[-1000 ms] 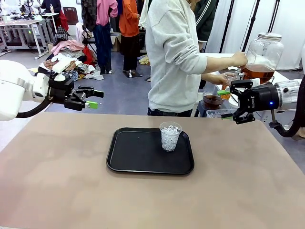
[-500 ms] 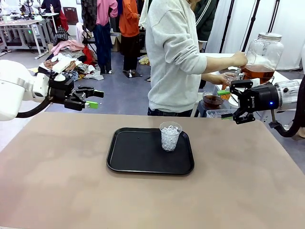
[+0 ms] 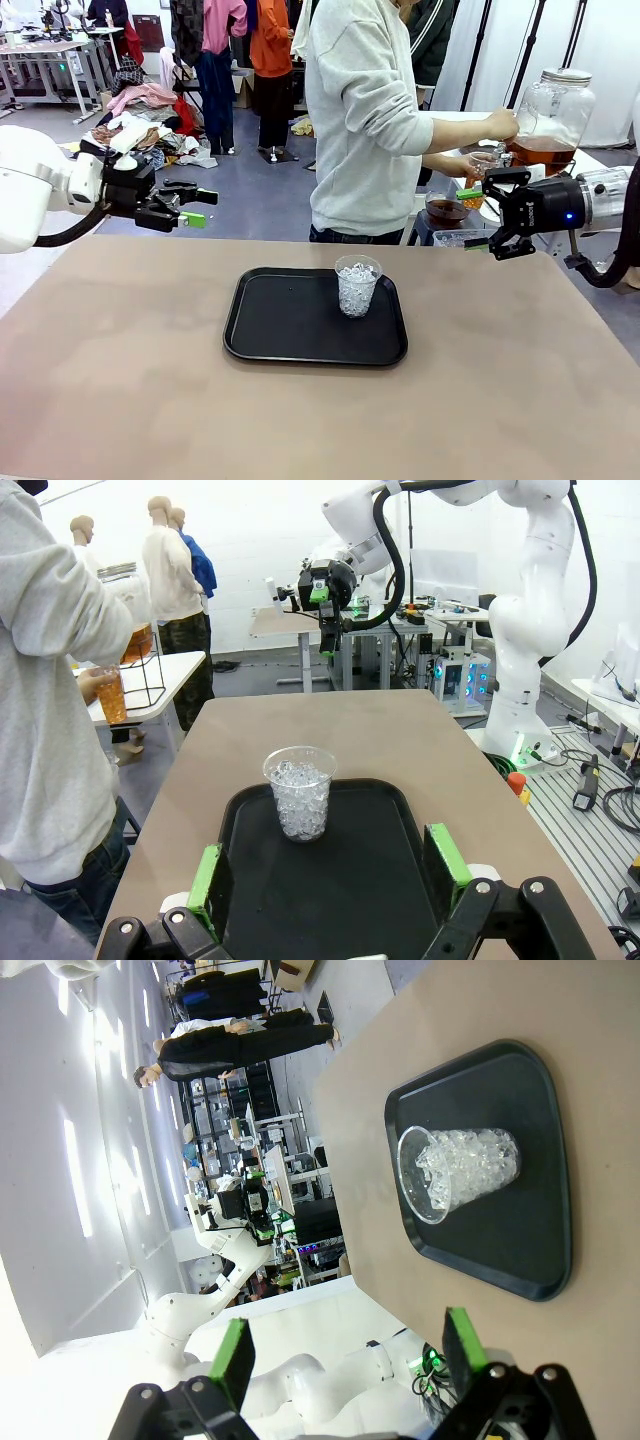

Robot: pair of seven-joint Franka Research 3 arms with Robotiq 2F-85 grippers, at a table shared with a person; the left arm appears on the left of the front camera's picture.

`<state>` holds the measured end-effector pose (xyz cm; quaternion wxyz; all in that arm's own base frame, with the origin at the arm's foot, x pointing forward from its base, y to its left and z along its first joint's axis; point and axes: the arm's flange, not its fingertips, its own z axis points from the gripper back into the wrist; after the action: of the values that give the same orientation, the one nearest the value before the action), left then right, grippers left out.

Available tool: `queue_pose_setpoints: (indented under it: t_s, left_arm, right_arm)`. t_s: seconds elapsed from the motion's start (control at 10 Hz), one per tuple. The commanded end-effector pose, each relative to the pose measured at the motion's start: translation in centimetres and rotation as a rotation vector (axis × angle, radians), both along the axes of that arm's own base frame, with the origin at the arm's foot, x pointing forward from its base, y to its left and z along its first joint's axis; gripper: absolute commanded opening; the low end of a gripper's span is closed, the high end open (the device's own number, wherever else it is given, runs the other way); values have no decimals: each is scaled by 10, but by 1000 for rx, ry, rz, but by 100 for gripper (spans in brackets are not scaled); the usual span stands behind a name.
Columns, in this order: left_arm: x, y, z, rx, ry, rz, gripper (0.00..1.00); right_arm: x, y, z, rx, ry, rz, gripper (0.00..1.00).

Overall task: Pour the drink into the iced cup.
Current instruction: Pick up the iced cup indicated by the human and present it to them.

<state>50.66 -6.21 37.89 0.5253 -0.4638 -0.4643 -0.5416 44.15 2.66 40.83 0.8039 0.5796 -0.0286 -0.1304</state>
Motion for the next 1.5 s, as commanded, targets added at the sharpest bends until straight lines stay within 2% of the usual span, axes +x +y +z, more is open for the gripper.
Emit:
queue_pose_setpoints:
  t_s: [0.0, 1.4]
  left_arm:
    - [0, 1, 1, -1, -3, 7, 100]
    - [0, 1, 1, -1, -3, 7, 100]
  right_arm:
    - [1, 1, 1, -1, -4, -1, 100]
    - [1, 1, 1, -1, -4, -1, 100]
